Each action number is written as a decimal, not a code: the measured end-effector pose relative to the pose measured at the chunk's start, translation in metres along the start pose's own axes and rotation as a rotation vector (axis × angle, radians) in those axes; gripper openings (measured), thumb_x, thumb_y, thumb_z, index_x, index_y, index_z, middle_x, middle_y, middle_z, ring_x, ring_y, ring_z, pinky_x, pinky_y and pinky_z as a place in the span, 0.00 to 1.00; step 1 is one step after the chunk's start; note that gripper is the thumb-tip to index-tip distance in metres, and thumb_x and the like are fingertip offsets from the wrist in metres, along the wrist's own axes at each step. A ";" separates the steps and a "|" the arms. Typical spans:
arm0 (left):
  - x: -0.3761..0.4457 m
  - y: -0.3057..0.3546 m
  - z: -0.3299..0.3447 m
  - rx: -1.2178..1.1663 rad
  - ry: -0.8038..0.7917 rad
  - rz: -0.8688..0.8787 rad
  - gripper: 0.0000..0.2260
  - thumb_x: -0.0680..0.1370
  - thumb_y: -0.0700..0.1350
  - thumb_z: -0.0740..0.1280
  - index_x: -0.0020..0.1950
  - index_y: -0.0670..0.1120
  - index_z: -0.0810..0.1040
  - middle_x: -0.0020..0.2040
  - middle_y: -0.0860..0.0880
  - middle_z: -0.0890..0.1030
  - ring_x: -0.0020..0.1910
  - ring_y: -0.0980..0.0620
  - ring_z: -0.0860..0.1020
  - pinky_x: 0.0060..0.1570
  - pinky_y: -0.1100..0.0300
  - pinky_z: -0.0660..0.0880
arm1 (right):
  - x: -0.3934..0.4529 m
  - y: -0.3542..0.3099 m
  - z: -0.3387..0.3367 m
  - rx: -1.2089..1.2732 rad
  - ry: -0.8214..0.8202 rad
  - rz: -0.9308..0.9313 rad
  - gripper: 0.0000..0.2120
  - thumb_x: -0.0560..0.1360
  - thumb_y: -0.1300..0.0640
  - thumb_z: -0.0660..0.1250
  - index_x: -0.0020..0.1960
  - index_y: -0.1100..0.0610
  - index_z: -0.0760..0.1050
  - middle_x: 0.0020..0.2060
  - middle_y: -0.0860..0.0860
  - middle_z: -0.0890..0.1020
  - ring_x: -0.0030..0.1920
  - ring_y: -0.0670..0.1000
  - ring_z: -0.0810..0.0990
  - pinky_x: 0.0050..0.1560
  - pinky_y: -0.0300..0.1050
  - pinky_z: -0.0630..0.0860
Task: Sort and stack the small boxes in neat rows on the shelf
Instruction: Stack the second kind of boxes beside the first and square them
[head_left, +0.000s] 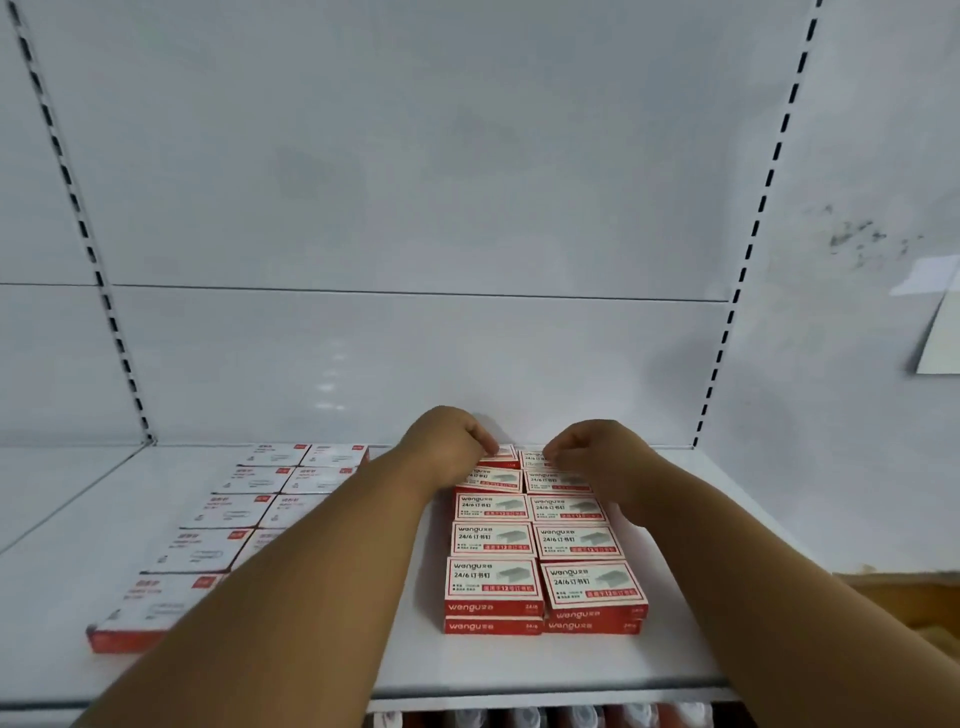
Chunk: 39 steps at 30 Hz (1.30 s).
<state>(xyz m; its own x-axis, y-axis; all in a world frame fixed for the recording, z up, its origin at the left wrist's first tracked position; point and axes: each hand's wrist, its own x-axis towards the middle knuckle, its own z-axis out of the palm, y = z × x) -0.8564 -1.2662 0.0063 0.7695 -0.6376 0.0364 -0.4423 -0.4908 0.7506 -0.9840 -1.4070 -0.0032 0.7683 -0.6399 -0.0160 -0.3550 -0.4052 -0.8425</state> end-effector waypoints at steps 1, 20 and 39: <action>-0.002 0.000 0.002 -0.047 0.020 -0.012 0.11 0.77 0.37 0.67 0.39 0.50 0.84 0.44 0.52 0.84 0.45 0.51 0.83 0.52 0.54 0.80 | -0.002 0.002 0.002 0.051 0.003 0.010 0.03 0.75 0.60 0.68 0.46 0.57 0.82 0.43 0.52 0.86 0.42 0.52 0.85 0.41 0.43 0.82; -0.014 0.000 0.017 -0.178 -0.068 -0.062 0.13 0.80 0.38 0.60 0.52 0.53 0.80 0.48 0.51 0.83 0.41 0.52 0.84 0.36 0.61 0.79 | -0.005 0.004 0.014 0.076 0.032 0.004 0.11 0.78 0.60 0.61 0.50 0.48 0.81 0.44 0.48 0.85 0.41 0.50 0.85 0.38 0.43 0.83; -0.003 -0.006 0.026 -0.084 -0.128 0.008 0.13 0.80 0.44 0.60 0.58 0.59 0.78 0.56 0.54 0.82 0.48 0.53 0.82 0.46 0.60 0.78 | 0.002 -0.003 0.017 -0.166 -0.095 -0.079 0.08 0.79 0.56 0.60 0.56 0.49 0.74 0.47 0.48 0.83 0.43 0.50 0.84 0.30 0.35 0.75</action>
<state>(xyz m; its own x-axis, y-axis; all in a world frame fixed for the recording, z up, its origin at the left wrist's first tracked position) -0.8680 -1.2770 -0.0154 0.6986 -0.7145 -0.0383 -0.4034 -0.4376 0.8036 -0.9726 -1.3956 -0.0102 0.8411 -0.5408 -0.0110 -0.3687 -0.5584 -0.7431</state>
